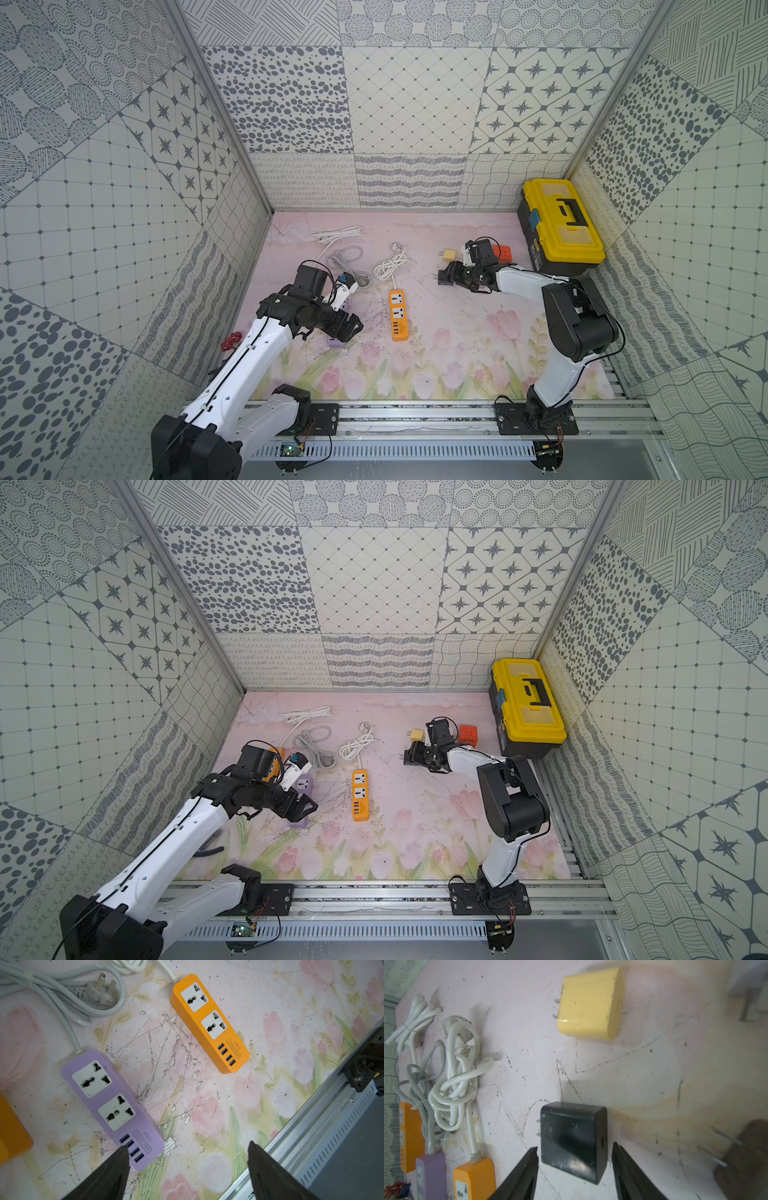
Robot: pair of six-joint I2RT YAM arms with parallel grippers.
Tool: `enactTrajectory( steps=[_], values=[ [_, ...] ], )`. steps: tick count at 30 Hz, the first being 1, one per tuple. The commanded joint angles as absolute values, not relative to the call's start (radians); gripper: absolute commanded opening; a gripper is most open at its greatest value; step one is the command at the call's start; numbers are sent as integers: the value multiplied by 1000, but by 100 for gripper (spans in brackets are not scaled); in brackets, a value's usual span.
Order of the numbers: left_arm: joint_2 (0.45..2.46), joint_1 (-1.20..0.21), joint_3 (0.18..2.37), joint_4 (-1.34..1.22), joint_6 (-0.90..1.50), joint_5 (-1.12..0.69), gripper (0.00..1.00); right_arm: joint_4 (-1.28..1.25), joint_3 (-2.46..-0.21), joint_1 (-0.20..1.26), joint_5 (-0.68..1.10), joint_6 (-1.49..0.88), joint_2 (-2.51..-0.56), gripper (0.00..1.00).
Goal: Pull the plug off the socket
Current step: Place the plug at the center of the board.
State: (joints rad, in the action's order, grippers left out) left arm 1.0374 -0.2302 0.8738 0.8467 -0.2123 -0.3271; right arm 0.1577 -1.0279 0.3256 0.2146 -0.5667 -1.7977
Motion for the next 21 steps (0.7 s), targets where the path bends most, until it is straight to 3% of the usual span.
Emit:
enactTrajectory(
  steps=[1, 11, 18, 21],
  values=[
    [1033, -226, 874, 834, -224, -324, 92, 174, -1005, 330, 167, -543, -1741, 66],
    [1036, -226, 874, 830, -221, -316, 92, 244, -917, 365, 102, -486, -1527, 72],
    [1038, -227, 874, 827, -212, -296, 93, 295, -811, 446, 35, -422, -1294, 98],
    [1037, -223, 876, 826, -203, -269, 94, 305, -754, 471, 24, -416, -1186, 100]
  ],
)
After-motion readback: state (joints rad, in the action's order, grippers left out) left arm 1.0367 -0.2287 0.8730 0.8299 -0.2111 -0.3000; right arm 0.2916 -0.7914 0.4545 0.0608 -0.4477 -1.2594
